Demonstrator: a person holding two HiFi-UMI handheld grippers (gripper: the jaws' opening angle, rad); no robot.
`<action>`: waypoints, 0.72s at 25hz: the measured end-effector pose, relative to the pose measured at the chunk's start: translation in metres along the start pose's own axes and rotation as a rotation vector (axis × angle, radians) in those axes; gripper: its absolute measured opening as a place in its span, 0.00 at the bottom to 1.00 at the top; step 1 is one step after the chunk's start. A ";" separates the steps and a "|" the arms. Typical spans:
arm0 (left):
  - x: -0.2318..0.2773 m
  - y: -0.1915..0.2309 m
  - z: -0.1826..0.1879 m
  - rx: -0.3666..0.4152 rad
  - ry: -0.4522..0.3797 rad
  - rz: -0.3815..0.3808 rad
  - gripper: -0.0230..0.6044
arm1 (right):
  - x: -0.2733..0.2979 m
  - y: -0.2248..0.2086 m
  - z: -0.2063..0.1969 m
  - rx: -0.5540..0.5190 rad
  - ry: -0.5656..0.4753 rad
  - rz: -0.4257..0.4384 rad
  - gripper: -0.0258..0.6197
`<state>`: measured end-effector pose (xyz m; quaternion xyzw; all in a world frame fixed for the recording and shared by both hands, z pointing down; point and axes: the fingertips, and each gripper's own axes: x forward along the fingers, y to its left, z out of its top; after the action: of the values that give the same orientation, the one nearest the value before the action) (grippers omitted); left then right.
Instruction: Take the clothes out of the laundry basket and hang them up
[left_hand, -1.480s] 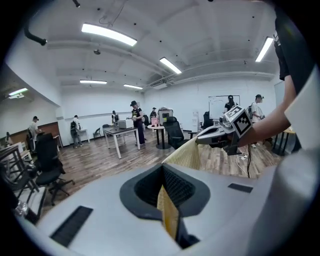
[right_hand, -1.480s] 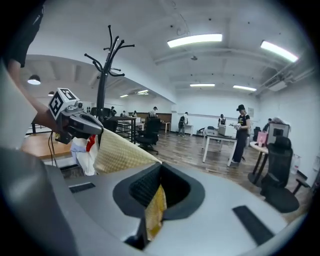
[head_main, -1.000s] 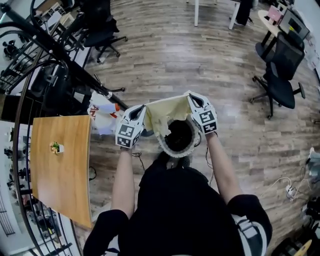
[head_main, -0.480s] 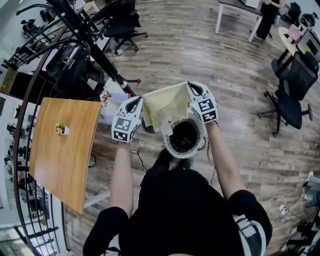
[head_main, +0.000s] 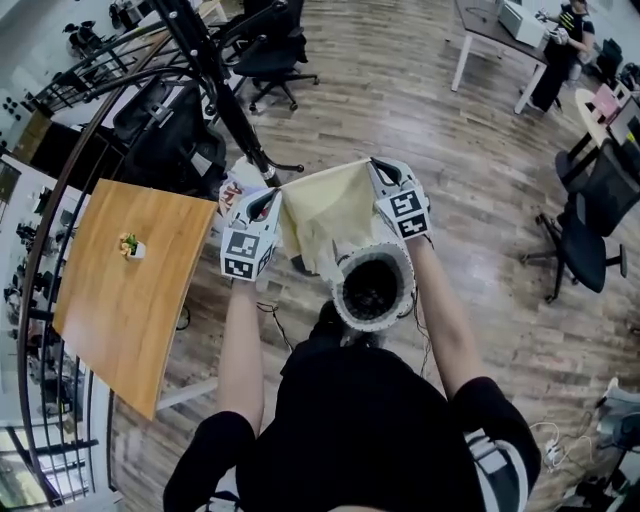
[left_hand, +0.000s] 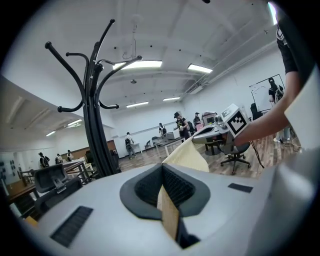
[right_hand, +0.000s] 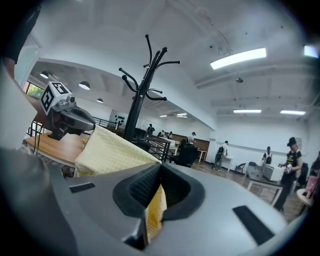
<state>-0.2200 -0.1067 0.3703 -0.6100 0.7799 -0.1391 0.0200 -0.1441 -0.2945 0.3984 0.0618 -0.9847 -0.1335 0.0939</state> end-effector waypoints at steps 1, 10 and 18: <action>0.001 0.007 0.002 0.004 -0.003 0.007 0.07 | 0.006 -0.001 0.004 -0.006 -0.001 0.000 0.05; 0.025 0.058 0.030 0.049 -0.023 0.040 0.07 | 0.067 -0.028 0.045 -0.052 -0.020 -0.003 0.05; 0.045 0.101 0.059 0.104 -0.063 0.090 0.07 | 0.124 -0.056 0.088 -0.077 -0.078 -0.004 0.05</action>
<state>-0.3153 -0.1390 0.2954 -0.5766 0.7971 -0.1593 0.0825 -0.2778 -0.3441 0.3203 0.0550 -0.9816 -0.1737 0.0572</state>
